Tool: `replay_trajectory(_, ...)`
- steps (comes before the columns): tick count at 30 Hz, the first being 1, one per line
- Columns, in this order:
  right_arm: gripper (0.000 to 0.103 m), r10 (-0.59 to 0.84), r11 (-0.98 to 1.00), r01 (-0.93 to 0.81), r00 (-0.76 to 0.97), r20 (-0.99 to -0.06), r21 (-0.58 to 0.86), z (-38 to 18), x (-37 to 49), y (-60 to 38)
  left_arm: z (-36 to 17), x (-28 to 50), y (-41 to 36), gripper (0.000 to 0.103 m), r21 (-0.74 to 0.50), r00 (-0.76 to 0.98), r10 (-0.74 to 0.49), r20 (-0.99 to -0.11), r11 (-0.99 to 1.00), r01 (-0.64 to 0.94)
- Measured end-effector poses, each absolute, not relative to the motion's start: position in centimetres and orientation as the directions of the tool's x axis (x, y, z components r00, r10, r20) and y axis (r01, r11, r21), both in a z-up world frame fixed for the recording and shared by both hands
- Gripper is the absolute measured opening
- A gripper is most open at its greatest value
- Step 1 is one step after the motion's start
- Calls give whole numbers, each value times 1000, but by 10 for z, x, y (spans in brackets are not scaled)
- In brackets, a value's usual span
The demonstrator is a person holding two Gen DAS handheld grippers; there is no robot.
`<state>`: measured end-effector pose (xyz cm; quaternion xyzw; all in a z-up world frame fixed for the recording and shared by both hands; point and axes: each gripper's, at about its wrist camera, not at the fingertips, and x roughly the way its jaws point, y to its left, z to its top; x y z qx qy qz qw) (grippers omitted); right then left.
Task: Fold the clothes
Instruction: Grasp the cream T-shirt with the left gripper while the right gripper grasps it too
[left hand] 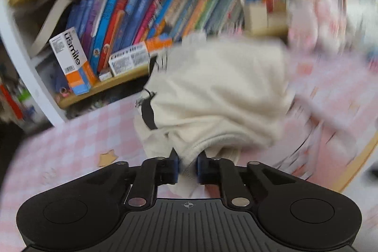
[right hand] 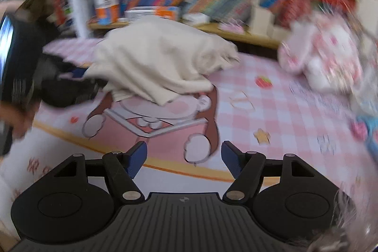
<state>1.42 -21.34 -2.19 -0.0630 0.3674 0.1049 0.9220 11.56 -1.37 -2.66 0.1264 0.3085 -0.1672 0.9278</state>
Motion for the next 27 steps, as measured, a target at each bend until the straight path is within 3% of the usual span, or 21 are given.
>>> replay_trajectory(7,64,170,785,-464,798,-579,-410,-9,18,-167,27,66,-2,10,-41,758,-438,-483,876,481)
replay_trajectory(11,64,171,652,-485,843,-510,-582,-16,23,-149,31,50,-2,10,-55,760,-442,-477,878,476)
replay_trajectory(13,37,160,571,-481,860,-484,-665,-21,26,-143,30,45,-2,12,-46,768,-422,-483,887,459)
replay_trajectory(14,16,162,548,-482,863,-478,-684,-19,26,-145,30,42,-2,15,-41,771,-411,-486,892,450)
replay_trajectory(15,12,179,557,-479,867,-466,-678,-8,27,-149,29,39,-1,18,-34,775,-398,-491,898,439)
replay_trajectory(17,7,211,576,-475,873,-441,-665,13,28,-156,21,35,0,33,-20,781,-361,-509,912,409)
replay_trajectory(19,6,243,594,-472,877,-414,-651,34,29,-163,11,27,-1,58,-25,773,-352,-527,916,401)
replay_trajectory(21,6,273,612,-469,881,-386,-637,55,31,-170,-1,19,-5,66,-29,760,-353,-546,914,404)
replay_trajectory(27,6,326,610,-483,876,-356,-629,87,36,-173,-39,16,-46,71,92,742,-285,-607,902,421)
